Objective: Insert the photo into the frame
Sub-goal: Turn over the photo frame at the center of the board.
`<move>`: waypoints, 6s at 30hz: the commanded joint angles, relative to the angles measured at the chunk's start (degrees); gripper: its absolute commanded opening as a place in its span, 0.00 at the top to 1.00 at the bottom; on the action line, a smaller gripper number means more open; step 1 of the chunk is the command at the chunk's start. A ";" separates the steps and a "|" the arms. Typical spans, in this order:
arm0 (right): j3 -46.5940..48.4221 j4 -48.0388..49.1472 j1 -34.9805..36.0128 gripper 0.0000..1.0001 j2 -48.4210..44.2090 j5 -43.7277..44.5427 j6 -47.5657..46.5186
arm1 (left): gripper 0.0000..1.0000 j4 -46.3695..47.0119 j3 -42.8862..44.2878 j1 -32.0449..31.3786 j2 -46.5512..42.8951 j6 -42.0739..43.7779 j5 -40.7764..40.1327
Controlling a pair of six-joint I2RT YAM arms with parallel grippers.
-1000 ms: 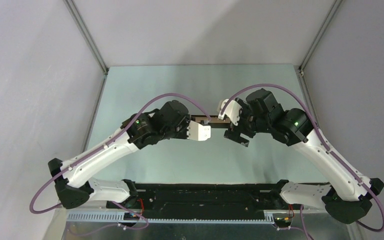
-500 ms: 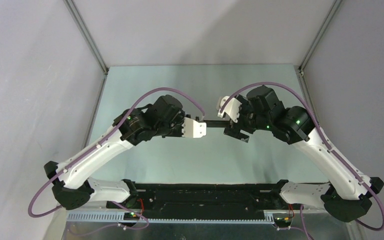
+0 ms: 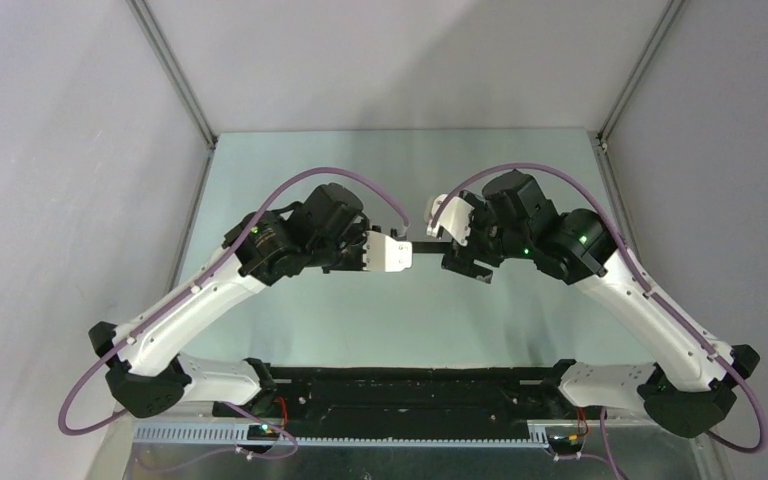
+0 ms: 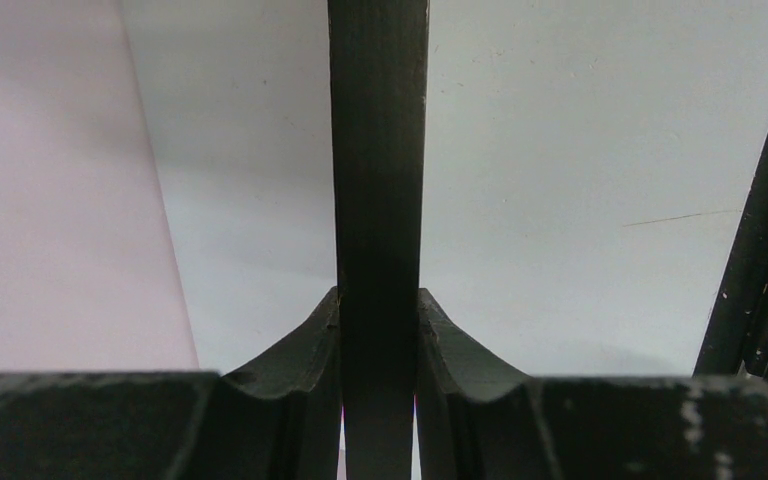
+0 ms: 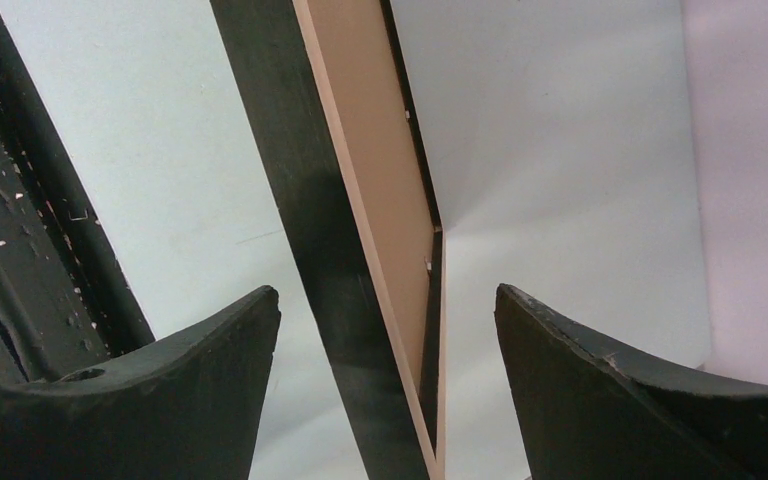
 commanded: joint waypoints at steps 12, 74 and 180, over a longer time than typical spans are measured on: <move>1.32 0.65 0.36 0.50 1.43 -1.28 -1.83 | 1.00 5.61 3.23 1.43 -1.42 0.21 1.70; 2.56 2.47 -9.81 0.54 -1.17 -10.98 -0.78 | 1.00 3.76 14.72 1.28 13.18 -6.93 11.92; -14.25 39.94 -39.92 0.06 45.79 -43.64 47.39 | 0.13 58.26 -32.24 45.63 31.17 -85.48 33.79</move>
